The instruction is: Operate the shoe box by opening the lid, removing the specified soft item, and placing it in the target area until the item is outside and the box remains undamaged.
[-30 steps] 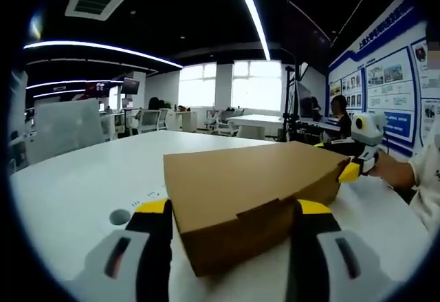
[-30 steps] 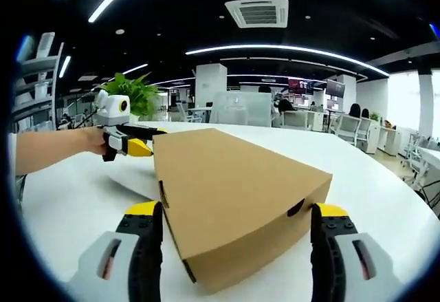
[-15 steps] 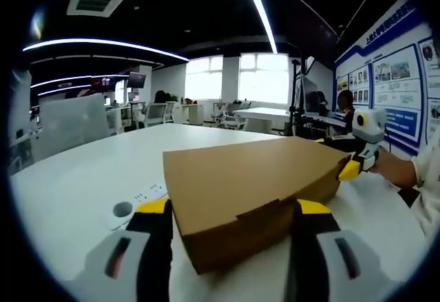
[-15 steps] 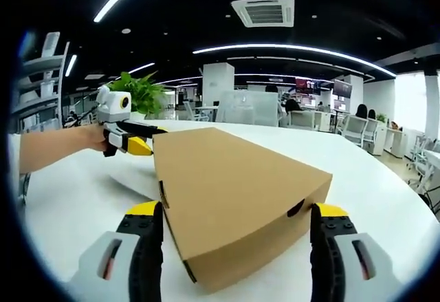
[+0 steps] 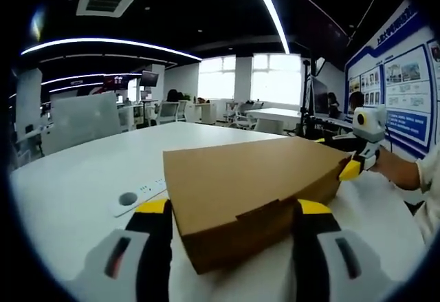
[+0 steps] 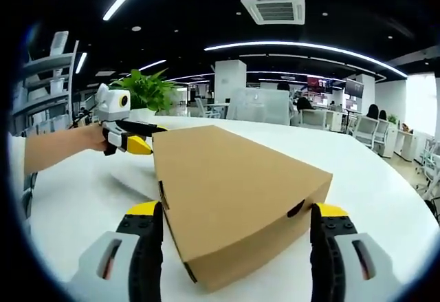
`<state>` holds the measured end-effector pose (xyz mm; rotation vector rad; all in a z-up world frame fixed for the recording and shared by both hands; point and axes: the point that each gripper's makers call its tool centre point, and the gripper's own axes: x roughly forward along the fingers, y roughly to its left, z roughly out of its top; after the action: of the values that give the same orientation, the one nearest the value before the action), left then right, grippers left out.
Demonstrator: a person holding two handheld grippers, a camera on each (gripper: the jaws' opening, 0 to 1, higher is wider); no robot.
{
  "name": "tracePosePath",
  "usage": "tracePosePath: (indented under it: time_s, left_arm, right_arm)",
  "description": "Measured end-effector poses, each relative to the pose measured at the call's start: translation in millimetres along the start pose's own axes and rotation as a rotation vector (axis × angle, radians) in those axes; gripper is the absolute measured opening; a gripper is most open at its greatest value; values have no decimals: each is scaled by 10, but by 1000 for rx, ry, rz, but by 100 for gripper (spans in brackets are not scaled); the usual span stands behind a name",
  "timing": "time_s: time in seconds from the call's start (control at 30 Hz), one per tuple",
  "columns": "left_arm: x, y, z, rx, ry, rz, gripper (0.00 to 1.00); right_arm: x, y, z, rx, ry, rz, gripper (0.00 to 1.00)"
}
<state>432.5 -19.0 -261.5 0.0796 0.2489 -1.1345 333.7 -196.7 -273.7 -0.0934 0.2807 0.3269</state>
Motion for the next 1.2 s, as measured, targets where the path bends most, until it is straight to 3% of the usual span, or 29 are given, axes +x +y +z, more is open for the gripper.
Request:
tracePosePath:
  time_s: [0.37,1.2]
  left_arm:
    - [-94,-73,-24,-17,20,73,72]
    - [-173,-57,-30,-27,-3,106,72]
  right_arm:
    - [-5,16,2,-10,5,46,92]
    - [39,75,17,-13,-10,53,93]
